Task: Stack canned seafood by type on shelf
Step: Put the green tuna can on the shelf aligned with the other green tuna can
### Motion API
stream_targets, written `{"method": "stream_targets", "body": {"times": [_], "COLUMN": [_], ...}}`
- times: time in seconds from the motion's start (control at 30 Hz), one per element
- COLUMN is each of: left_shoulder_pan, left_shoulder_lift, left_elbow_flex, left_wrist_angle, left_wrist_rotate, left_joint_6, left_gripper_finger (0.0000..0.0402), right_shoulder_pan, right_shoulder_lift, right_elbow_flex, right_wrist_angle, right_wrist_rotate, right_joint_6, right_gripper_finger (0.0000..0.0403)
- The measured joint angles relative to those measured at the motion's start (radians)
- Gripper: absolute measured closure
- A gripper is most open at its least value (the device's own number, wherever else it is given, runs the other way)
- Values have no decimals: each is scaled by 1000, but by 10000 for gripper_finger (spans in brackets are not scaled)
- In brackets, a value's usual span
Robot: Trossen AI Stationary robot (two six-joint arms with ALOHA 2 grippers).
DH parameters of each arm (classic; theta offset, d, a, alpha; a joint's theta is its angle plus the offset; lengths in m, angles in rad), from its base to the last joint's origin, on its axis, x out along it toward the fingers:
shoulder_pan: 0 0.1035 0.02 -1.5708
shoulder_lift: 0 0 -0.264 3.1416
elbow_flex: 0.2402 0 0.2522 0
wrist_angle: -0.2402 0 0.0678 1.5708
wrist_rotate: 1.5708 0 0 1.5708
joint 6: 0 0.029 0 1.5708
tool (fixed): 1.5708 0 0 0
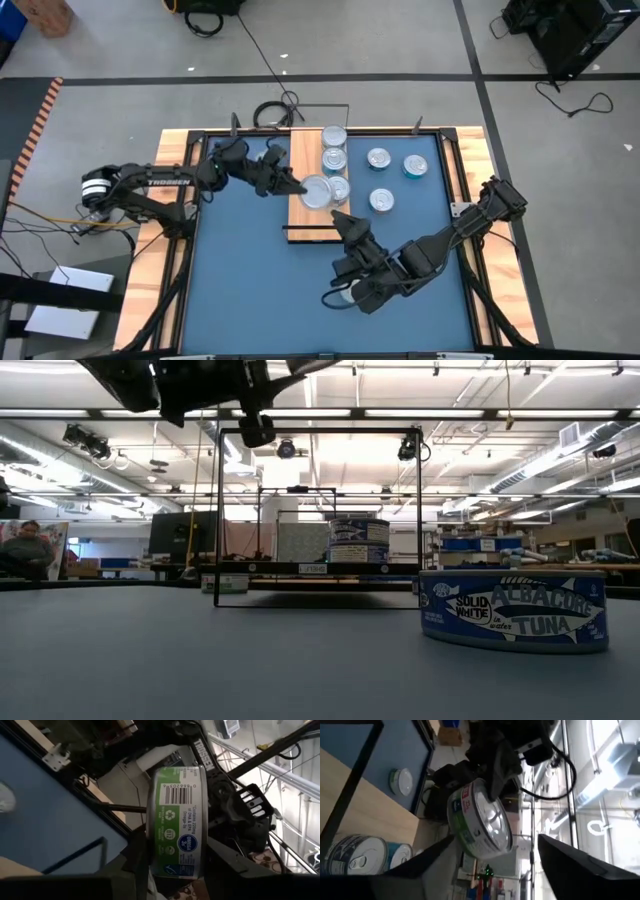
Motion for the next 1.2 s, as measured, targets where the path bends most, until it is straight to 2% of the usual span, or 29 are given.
{"method": "stream_targets", "body": {"times": [0.13,0.3,0.37,0.5,0.63,0.77,0.9,1.2], "left_shoulder_pan": [97,235,295,410,506,580,618,648], "left_shoulder_lift": [0,0,0,1,13,84,187,326], "left_elbow_flex": [0,0,0,0,0,1,21,56], "left_wrist_angle": [-8,-40,-85,-256,-376,-358,-354,-334], "left_wrist_rotate": [78,124,139,145,147,162,200,130], "left_joint_6": [9,63,94,172,237,223,240,306], "left_gripper_finger": [260,260,260,260,260,260,260,260], "right_shoulder_pan": [-18,-47,-58,-78,-90,-105,-118,-123], "right_shoulder_lift": [-25,-97,-128,-174,-183,-183,-182,-182], "right_elbow_flex": [0,0,0,0,0,-7,-25,-65], "right_wrist_angle": [-144,-449,-567,-750,-853,-869,-873,-874], "right_wrist_rotate": [-5,-48,-78,-89,-91,-89,-88,-111], "right_joint_6": [181,542,683,930,1045,1064,1080,1102], "right_gripper_finger": [224,358,390,380,385,398,392,397]}}
